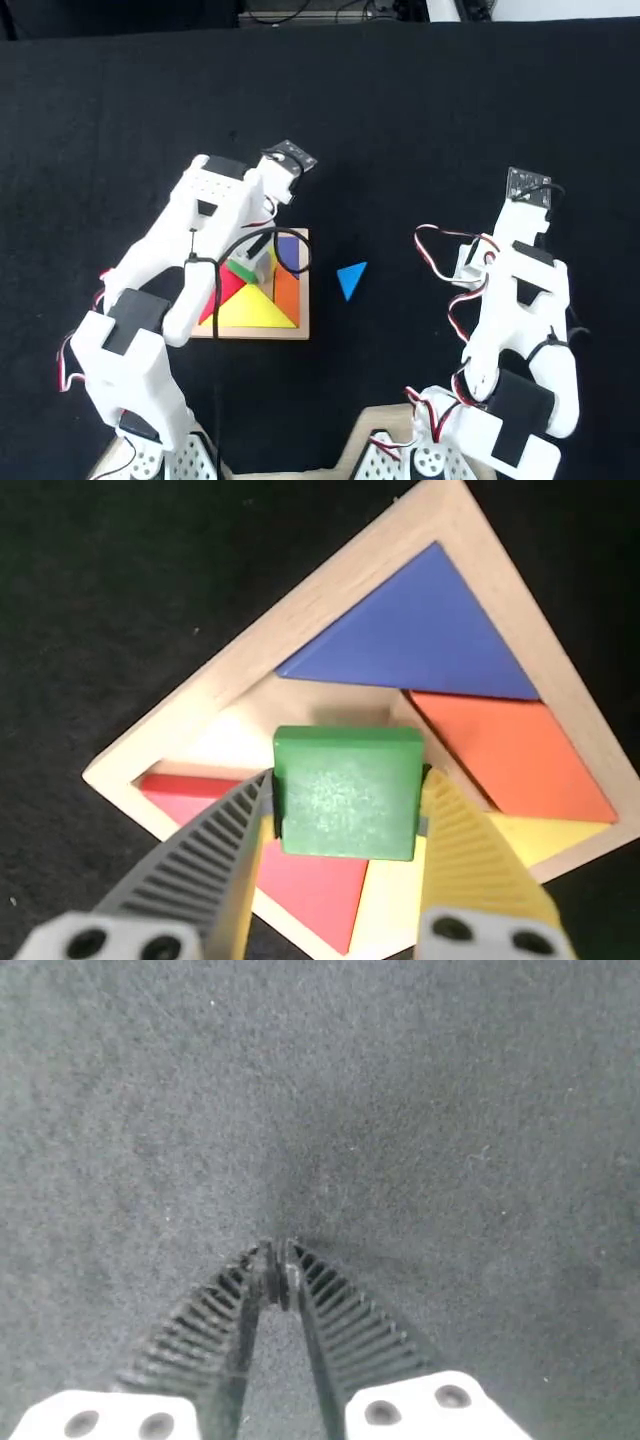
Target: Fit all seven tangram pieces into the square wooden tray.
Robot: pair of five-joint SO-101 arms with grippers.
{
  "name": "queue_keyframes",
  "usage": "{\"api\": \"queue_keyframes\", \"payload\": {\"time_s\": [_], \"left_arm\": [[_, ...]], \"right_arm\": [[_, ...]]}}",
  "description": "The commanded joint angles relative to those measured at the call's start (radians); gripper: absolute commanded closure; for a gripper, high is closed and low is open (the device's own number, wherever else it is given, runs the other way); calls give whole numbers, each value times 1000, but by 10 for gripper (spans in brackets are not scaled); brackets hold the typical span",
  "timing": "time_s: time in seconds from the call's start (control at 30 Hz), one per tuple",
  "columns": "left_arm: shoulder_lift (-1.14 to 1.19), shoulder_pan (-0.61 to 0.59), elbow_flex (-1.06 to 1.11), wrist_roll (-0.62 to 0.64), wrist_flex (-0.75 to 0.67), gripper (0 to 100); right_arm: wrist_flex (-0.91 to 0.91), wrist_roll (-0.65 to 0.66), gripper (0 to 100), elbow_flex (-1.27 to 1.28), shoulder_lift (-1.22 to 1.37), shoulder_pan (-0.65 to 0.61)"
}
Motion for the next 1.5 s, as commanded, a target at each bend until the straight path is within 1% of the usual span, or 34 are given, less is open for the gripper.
{"api": "queue_keyframes", "payload": {"time_s": [0.0,0.13,0.27,0.43,0.57,0.63,0.7,0.8,1.13,1.3,1.47], "left_arm": [[-18,12,-19,-8,9,794],[-18,10,-22,-8,8,786],[-18,1,-47,-8,15,713],[-18,10,-61,-11,26,705],[-18,-1,-94,-64,55,709],[-18,-24,-128,-84,87,713],[-18,-47,-160,-132,127,725],[-8,-58,-151,-169,150,729],[-8,-54,-15,-175,-8,726],[-8,-61,-8,-236,-12,729],[-17,-68,-13,-241,-11,729]], "right_arm": [[6,9,987,-53,4,-18],[8,9,987,-53,4,-18],[8,9,987,-53,4,-18],[6,9,987,-53,4,-18],[6,9,987,-53,4,-18],[6,9,987,-53,4,-18],[6,9,987,-53,4,-18],[6,9,987,-53,4,-18],[6,9,987,-53,4,-18],[6,9,987,-53,4,-18],[6,9,987,-53,4,-18]]}}
